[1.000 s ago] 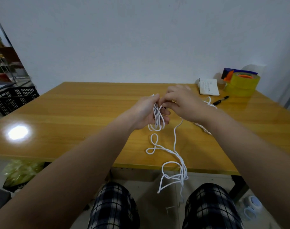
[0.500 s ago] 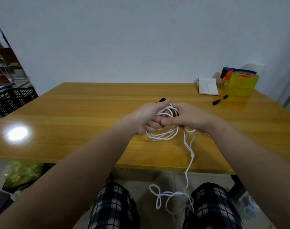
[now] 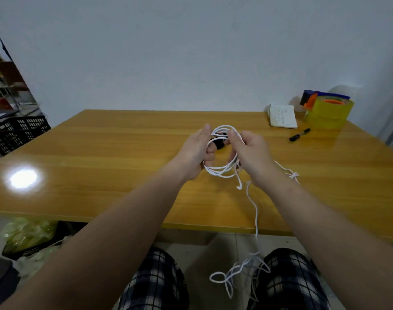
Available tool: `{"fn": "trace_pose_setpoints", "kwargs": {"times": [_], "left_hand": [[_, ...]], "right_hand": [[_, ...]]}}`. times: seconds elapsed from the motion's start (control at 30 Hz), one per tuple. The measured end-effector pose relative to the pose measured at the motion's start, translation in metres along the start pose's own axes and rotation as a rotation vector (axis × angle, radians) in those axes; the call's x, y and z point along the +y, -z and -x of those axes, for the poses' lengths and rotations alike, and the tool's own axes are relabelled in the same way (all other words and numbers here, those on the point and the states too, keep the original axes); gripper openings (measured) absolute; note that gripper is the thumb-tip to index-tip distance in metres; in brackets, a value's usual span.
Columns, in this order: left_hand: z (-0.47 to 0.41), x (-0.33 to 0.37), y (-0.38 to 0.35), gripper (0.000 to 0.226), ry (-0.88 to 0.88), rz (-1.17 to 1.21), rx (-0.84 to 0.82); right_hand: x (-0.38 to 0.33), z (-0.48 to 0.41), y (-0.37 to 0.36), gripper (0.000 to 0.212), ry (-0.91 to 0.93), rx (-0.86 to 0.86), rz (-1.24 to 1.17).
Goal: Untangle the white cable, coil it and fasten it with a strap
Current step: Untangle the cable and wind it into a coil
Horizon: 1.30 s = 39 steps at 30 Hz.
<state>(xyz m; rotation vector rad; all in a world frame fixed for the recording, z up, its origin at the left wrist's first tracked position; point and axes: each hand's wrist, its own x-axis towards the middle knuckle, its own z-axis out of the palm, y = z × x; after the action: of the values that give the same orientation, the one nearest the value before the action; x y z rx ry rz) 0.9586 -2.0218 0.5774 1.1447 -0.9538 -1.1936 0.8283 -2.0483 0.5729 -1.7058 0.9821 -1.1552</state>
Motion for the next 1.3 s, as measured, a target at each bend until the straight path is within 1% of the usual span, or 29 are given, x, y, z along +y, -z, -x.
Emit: {"fn": "trace_pose_setpoints", "kwargs": {"times": [0.1, 0.23, 0.33, 0.4, 0.47, 0.5, 0.6, 0.63, 0.73, 0.8, 0.87, 0.9, 0.93, 0.97, 1.03, 1.07, 1.1, 1.17, 1.2, 1.23, 1.3], "left_hand": [[0.002, 0.003, -0.001, 0.037, 0.014, -0.063, -0.063], [0.001, 0.010, 0.003, 0.038, 0.100, -0.043, -0.104], [-0.003, 0.010, 0.013, 0.040, 0.058, -0.146, -0.053], [-0.007, 0.010, 0.024, 0.040, 0.014, -0.187, 0.021], [-0.010, 0.009, 0.035, 0.040, -0.013, -0.185, 0.075], [-0.012, 0.009, 0.038, 0.040, -0.022, -0.187, 0.085], [-0.013, 0.004, 0.033, 0.040, -0.059, -0.185, 0.082], [-0.014, 0.003, 0.029, 0.040, -0.076, -0.167, 0.091], [-0.014, 0.005, 0.018, 0.039, -0.134, -0.094, 0.142], [-0.014, 0.008, 0.015, 0.039, -0.161, -0.093, 0.171], [-0.015, 0.009, 0.017, 0.039, -0.186, -0.149, 0.194], [-0.015, 0.009, 0.019, 0.039, -0.196, -0.194, 0.206], [-0.016, 0.007, 0.022, 0.039, -0.204, -0.245, 0.218], [-0.017, 0.006, 0.025, 0.039, -0.210, -0.305, 0.227], [-0.018, 0.002, 0.031, 0.041, -0.202, -0.441, 0.212], [-0.017, 0.001, 0.032, 0.042, -0.185, -0.497, 0.179], [-0.015, 0.000, 0.033, 0.046, -0.161, -0.530, 0.131], [-0.009, -0.001, 0.028, 0.060, -0.075, -0.538, 0.017], [-0.005, 0.000, 0.025, 0.065, -0.030, -0.531, -0.032], [-0.003, 0.000, 0.021, 0.066, -0.004, -0.528, -0.069], [0.000, 0.000, 0.015, 0.058, -0.019, -0.522, -0.112]], "right_hand": [[0.000, -0.009, 0.003, 0.029, 0.091, 0.085, 0.184], [0.002, -0.015, 0.008, 0.040, 0.145, 0.052, 0.407], [0.000, -0.020, 0.019, 0.038, 0.083, 0.011, 0.534], [0.001, -0.023, 0.033, 0.033, 0.004, -0.100, 0.546], [0.002, -0.022, 0.045, 0.029, -0.034, -0.230, 0.508], [0.002, -0.020, 0.048, 0.031, -0.048, -0.249, 0.448], [-0.004, -0.015, 0.042, 0.050, -0.195, -0.262, 0.178], [-0.005, -0.014, 0.037, 0.053, -0.253, -0.296, 0.140], [-0.003, -0.009, 0.022, 0.058, -0.314, -0.411, 0.168], [0.002, -0.007, 0.013, 0.059, -0.332, -0.390, 0.052], [0.003, -0.008, 0.009, 0.057, -0.398, -0.339, -0.161], [0.003, -0.009, 0.009, 0.055, -0.416, -0.328, -0.226], [0.003, -0.010, 0.010, 0.052, -0.410, -0.325, -0.225], [0.003, -0.011, 0.013, 0.046, -0.380, -0.319, -0.164], [0.000, -0.011, 0.019, 0.026, -0.260, -0.277, 0.064], [-0.003, -0.011, 0.022, 0.014, -0.187, -0.243, 0.156], [-0.007, -0.012, 0.023, 0.007, -0.108, -0.211, 0.205], [-0.011, -0.015, 0.022, 0.008, 0.021, -0.164, 0.252], [-0.013, -0.018, 0.021, 0.008, 0.051, -0.147, 0.278], [-0.015, -0.019, 0.021, 0.009, 0.063, -0.134, 0.296], [-0.015, -0.021, 0.022, 0.010, 0.065, -0.111, 0.305]]}}
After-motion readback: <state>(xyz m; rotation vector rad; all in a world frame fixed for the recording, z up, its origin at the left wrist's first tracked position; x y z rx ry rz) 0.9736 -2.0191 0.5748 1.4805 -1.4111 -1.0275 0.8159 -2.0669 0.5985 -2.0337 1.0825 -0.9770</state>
